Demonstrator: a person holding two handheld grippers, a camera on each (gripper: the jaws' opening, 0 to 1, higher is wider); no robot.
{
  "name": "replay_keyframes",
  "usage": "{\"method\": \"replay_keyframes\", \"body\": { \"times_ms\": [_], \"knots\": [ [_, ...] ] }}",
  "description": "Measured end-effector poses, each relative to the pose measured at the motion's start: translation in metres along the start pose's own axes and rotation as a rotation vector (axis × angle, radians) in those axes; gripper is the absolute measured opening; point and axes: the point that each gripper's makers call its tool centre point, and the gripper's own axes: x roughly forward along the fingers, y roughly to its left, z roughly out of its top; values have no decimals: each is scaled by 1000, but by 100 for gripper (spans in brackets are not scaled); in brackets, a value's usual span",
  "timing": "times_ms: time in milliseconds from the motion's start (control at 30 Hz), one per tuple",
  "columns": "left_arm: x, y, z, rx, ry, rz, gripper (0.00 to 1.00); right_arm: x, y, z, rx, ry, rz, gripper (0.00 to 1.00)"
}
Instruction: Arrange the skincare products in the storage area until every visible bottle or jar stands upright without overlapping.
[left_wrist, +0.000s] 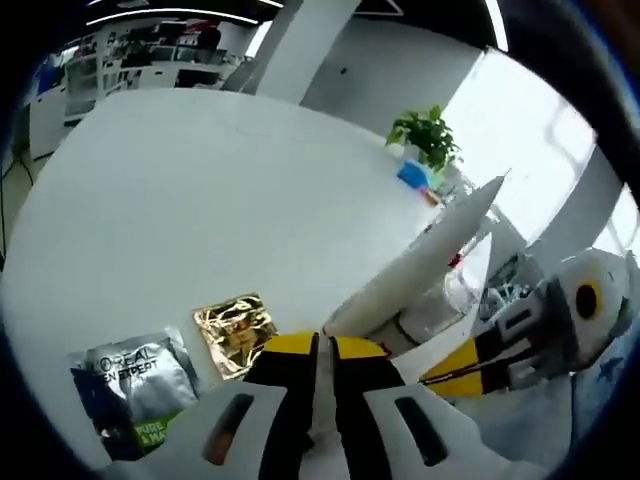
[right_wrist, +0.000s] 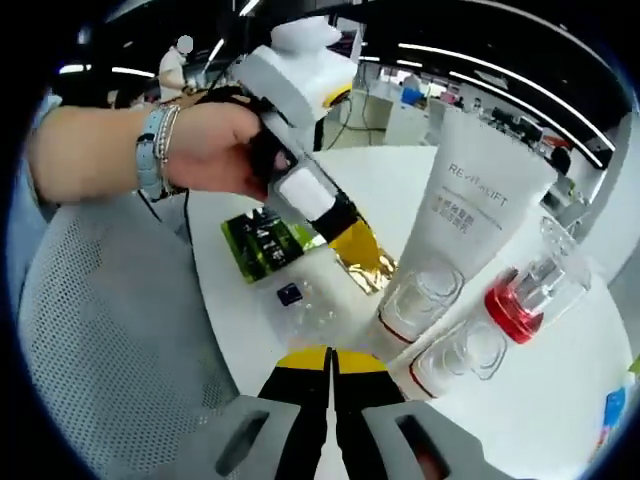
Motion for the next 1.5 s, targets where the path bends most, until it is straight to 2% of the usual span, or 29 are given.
{"method": "replay_keyframes", "body": {
  "times_ms": [100,133,200,267,333,367,433,500,567,633,767,833,1000,1233,1400,1500],
  "knots": [
    [-2,-13,0,34,7,-29,4,-17,-1,16,5,-84,26,0],
    [-3,-17,-2,81,23,-37,4,-24,-4,18,-13,-103,16,0],
    [-5,-18,-3,124,34,-30,4,-34,-13,25,-23,-151,-28,0],
    [-8,-20,-5,120,29,-29,4,-48,-28,39,16,-236,-120,0],
    [-10,-22,-5,112,23,-38,5,-50,-31,49,47,-282,-144,0],
    [-10,-24,-4,113,20,-44,5,-48,-30,50,44,-277,-143,4],
    [-9,-27,-4,131,20,-48,5,-38,-27,53,54,-249,-133,18],
    [-7,-26,-6,163,27,-42,5,-27,-26,51,50,-211,-147,22],
    [-6,-24,-8,189,37,-32,5,-23,-35,49,38,-172,-218,20],
    [-6,-22,-9,191,41,-25,5,-19,-40,49,40,-148,-254,18],
    [-6,-19,-10,183,48,-21,5,-10,-43,40,70,-86,-257,17],
    [-6,-18,-9,182,47,-19,4,-9,-46,42,50,-97,-278,16],
    [-5,-17,-10,180,47,-13,4,-6,-46,41,33,-69,-292,16],
    [-5,-17,-10,188,49,-16,4,-8,-48,40,21,-59,-268,16],
    [-3,-19,-12,206,56,-25,5,-10,-45,38,-14,-40,-208,16],
    [-2,-22,-14,236,65,-44,9,-11,-44,37,-39,-26,-169,16]
  ]
}}
